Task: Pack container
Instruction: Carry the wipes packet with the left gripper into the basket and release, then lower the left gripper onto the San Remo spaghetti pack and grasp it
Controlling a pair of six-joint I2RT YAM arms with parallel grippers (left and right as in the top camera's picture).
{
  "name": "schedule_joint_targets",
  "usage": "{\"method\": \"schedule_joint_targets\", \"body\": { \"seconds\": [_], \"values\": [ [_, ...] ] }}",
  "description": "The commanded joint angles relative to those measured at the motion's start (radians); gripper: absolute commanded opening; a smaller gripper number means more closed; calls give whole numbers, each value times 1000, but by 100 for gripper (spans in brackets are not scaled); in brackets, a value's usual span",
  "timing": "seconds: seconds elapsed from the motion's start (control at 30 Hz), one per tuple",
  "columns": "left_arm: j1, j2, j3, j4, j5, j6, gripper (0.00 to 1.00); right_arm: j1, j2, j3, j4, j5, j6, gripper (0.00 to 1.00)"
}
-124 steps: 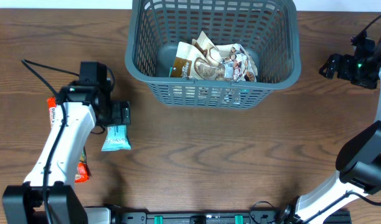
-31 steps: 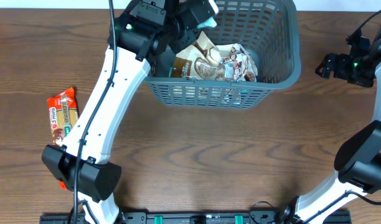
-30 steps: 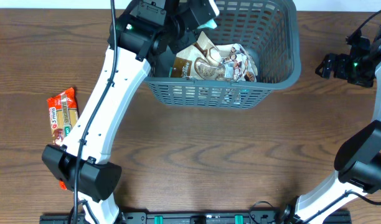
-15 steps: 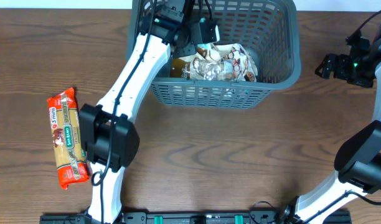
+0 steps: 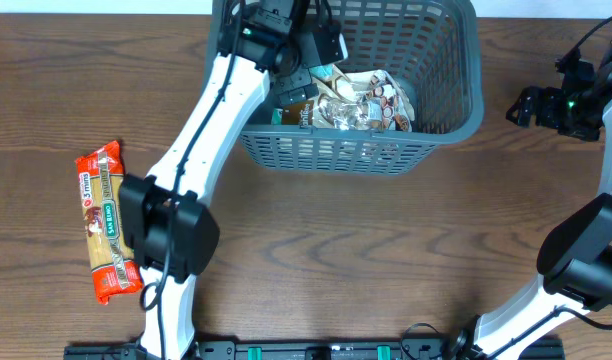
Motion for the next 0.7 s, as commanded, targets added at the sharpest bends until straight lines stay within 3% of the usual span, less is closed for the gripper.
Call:
{"method": "schedule_joint_targets", "body": {
  "seconds": [0.0,0.17,0.37,0.47,0.67],
  "values": [
    [13,-145,16,-49,-23,-143,99,4,2,-5,-2,-2,-18,99],
    [68,-306,16,-107,-22,-308,99,4,2,-5,-2,-3,-18,99],
    [147,-483,16,-127,-44,-343,99,4,2,-5,-2,-9,-18,99],
    [236,-546,16,-180,-166,-496,99,4,3,-5,-2,-9,-18,99],
    [500,-587,16,-389,-171,-655,99,4,2,-5,-2,-9,-18,99]
  ]
}}
